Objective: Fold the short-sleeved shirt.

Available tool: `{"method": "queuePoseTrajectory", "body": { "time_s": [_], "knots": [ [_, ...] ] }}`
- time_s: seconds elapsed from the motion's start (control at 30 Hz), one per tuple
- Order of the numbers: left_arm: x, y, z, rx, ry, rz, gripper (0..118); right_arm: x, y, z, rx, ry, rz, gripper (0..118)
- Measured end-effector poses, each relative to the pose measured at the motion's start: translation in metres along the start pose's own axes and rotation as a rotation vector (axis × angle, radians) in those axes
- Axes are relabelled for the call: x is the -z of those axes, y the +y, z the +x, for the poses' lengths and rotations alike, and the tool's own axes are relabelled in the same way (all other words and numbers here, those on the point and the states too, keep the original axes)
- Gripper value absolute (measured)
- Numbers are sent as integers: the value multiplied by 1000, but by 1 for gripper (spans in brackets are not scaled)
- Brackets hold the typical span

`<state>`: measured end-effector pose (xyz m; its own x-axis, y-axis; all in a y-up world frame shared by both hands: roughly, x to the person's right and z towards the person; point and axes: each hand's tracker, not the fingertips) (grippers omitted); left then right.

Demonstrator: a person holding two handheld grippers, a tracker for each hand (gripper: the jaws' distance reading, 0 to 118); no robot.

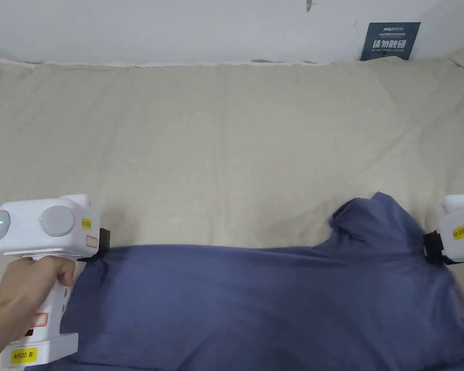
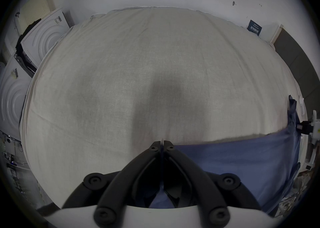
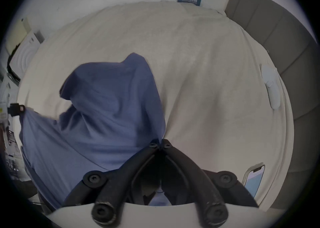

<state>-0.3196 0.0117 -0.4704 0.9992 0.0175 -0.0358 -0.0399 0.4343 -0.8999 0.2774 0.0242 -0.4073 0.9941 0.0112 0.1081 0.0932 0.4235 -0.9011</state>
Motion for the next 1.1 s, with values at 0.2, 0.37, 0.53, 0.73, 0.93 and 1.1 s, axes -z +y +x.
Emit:
{"method": "queuePoseTrajectory", "body": {
  "time_s": [0.2, 0.37, 0.53, 0.73, 0.93, 1.1],
  "knots": [
    [-22, -7, -11, -30, -21, 20, 0, -41, -6, 8, 21, 44, 59, 0],
    [-58, -24, -21, -35, -46, 56, 0, -81, -25, 8, 15, 53, 115, 0],
    [-102, -54, -31, -19, -68, 92, 0, -122, -63, 8, 7, 63, 162, 0],
    [-147, -110, -44, 3, -85, 137, 0, -162, -126, 10, 8, 78, 210, 0],
    [-183, -175, -57, 32, -100, 183, 0, -189, -200, 11, 0, 90, 238, 0],
    [-193, -225, -58, 72, -77, 185, 0, -189, -249, 8, 1, 97, 218, 0]
  ]
}}
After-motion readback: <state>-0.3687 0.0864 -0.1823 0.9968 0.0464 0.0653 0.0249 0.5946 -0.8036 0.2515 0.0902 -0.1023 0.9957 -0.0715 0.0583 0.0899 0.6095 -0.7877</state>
